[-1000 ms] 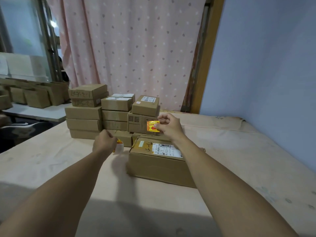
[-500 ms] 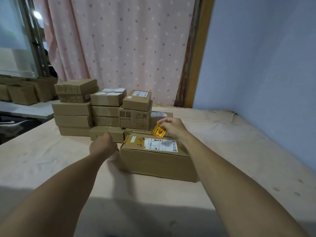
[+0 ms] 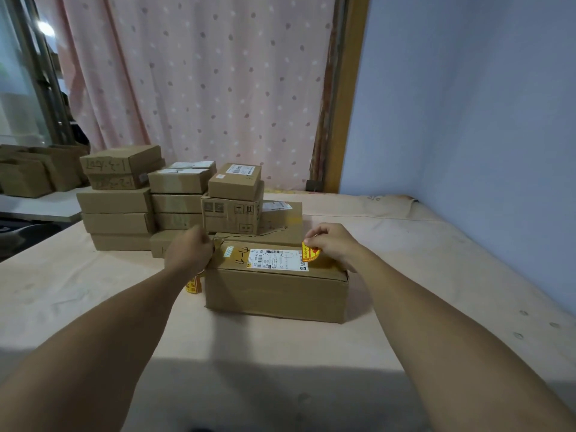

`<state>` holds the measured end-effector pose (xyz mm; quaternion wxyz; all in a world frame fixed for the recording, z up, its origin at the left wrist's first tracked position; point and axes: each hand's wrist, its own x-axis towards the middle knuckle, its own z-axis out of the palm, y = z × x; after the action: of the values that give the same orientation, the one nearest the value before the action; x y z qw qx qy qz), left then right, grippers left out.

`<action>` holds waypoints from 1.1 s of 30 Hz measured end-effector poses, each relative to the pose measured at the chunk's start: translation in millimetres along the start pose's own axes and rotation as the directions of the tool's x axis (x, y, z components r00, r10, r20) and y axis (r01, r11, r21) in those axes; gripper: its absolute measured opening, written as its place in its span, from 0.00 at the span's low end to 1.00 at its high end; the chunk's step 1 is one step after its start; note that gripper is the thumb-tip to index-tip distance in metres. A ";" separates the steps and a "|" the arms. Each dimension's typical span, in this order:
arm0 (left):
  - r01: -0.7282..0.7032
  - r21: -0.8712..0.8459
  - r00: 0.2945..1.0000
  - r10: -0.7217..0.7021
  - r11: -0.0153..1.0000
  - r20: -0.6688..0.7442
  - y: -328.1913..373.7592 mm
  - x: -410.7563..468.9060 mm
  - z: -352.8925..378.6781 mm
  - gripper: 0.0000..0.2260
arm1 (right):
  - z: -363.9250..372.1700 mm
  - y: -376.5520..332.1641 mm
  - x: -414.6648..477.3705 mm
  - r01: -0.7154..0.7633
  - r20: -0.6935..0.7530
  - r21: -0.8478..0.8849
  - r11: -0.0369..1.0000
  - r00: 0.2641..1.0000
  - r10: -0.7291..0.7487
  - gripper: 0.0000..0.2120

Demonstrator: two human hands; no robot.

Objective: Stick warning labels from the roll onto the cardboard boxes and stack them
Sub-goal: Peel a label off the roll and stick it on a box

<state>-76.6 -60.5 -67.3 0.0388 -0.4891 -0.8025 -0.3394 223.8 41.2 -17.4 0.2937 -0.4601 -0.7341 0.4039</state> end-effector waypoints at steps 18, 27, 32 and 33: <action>-0.604 -0.161 0.743 0.624 0.781 0.243 158.5 -32.5 55.7 0.11 | -12.0 37.0 -5.6 0.086 -0.043 -0.380 0.921 0.993 -0.111 0.05; -0.553 -0.135 0.753 0.563 0.822 0.342 158.1 -34.9 61.4 0.16 | -16.7 54.4 -11.2 0.140 -0.072 -0.523 0.841 0.976 -0.208 0.11; -0.502 -0.131 0.771 0.512 0.855 0.379 159.1 -33.1 63.3 0.18 | -29.0 66.0 -23.9 0.148 -0.067 -0.450 0.880 0.978 -0.199 0.14; -0.501 -0.128 0.777 0.509 0.856 0.370 159.8 -34.0 63.4 0.17 | -32.3 69.1 -26.3 0.147 -0.065 -0.441 0.886 0.979 -0.195 0.15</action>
<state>87.8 -2.8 -48.3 -0.0381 -0.7442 -0.6294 -0.2206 290.6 44.9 -62.5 0.2575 -0.4685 -0.8262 0.1776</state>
